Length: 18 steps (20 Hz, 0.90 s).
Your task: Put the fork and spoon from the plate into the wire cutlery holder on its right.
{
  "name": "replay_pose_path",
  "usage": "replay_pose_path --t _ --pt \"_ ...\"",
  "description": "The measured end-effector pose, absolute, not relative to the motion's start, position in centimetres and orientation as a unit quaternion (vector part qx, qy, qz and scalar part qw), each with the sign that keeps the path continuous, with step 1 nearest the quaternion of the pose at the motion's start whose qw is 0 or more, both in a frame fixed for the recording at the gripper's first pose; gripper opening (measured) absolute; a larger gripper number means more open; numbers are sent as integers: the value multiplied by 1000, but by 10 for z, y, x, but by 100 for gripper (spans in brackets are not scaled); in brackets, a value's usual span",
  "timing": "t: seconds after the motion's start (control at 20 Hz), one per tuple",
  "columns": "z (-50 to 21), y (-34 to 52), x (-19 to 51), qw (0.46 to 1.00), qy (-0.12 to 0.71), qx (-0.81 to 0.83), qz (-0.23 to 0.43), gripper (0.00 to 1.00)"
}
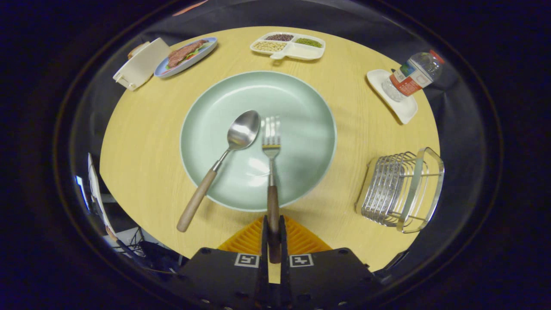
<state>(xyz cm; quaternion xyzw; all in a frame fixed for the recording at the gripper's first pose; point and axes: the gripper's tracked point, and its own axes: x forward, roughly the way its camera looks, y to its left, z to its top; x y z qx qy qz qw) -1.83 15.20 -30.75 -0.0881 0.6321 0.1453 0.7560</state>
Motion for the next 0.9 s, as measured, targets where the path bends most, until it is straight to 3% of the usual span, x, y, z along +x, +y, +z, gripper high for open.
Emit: replay_pose_path --t 0.05,0.1,0.5,0.9 --pt "-304 152 -19 756 634 -79 146 11" --pt "-303 153 -23 755 636 -65 146 2" --pt "-235 135 -25 765 622 -11 166 1" --pt "-167 36 -19 786 608 0 116 1"
